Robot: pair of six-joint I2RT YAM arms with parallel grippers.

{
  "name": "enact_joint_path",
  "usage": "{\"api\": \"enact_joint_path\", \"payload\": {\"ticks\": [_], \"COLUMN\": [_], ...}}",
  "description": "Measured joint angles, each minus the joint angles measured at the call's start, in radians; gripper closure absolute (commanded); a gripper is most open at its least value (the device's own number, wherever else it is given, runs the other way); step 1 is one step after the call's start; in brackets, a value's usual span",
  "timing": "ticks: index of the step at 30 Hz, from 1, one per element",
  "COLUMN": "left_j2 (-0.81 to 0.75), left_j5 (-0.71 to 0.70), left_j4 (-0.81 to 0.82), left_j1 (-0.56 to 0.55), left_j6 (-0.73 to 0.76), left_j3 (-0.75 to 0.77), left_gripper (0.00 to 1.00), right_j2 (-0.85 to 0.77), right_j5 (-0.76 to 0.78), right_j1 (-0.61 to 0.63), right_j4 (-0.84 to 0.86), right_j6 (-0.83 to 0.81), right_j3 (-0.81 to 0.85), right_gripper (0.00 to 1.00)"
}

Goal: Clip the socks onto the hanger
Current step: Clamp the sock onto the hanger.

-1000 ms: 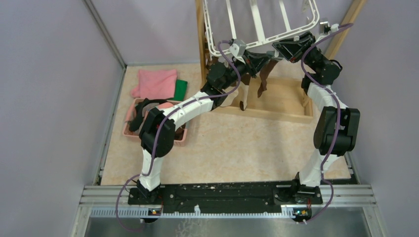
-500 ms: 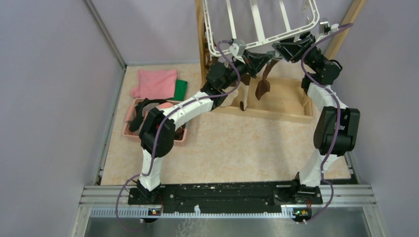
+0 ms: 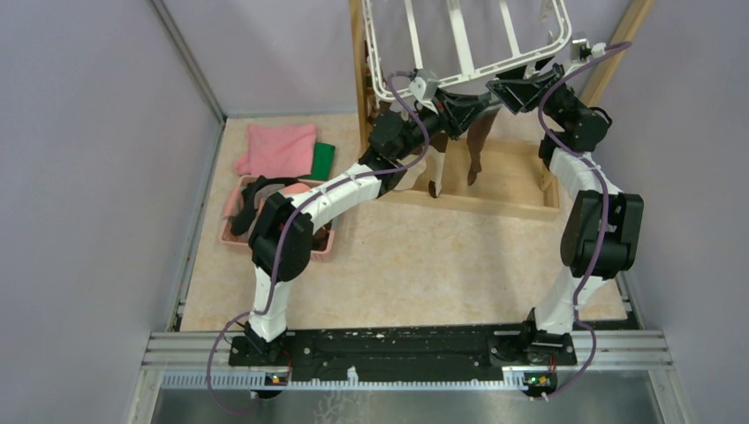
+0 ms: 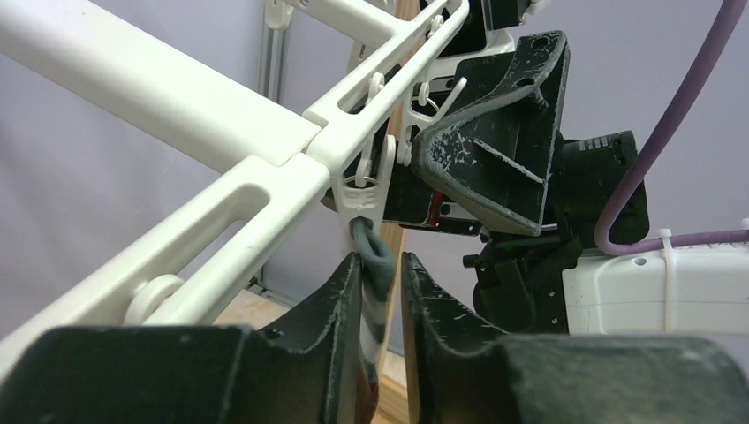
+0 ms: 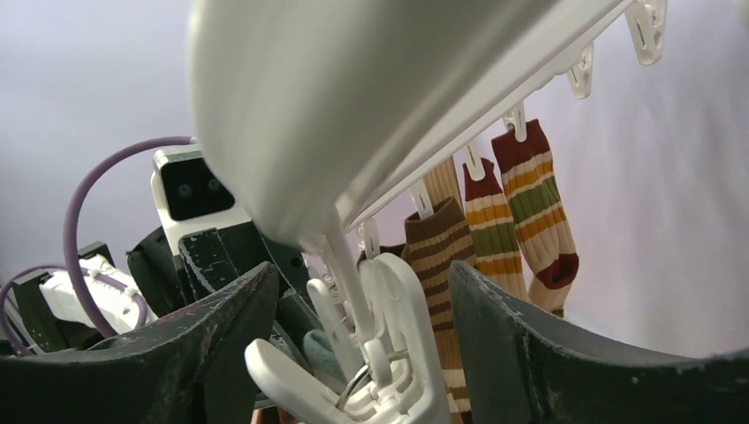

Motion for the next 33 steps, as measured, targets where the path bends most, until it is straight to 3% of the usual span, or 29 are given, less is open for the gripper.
{"api": "enact_joint_path", "payload": {"ticks": [7,14,23,33], "left_j2": [-0.009,-0.096,-0.26,-0.539], "left_j5": [0.016,0.061,0.137,0.211], "left_j4": [0.002,0.007,-0.023,-0.139], "left_j1": [0.0,-0.004,-0.005,-0.006], "left_j6": [-0.01,-0.011,0.02,0.161], "left_j3": [-0.009,-0.125,-0.284,-0.562], "left_gripper": [0.53,0.42,0.37,0.31], "right_j2": [-0.003,-0.06,-0.196,-0.363], "right_j5": [0.001,0.0,-0.002,0.004], "right_j1": [-0.006,-0.036,-0.066,-0.094], "right_j4": [0.0,-0.001,0.001,-0.015], "right_j6": [-0.007,-0.035,-0.08,-0.193], "right_j3": [-0.04,-0.183,-0.331,-0.571], "right_gripper": [0.28,0.24,0.23,0.23]}}
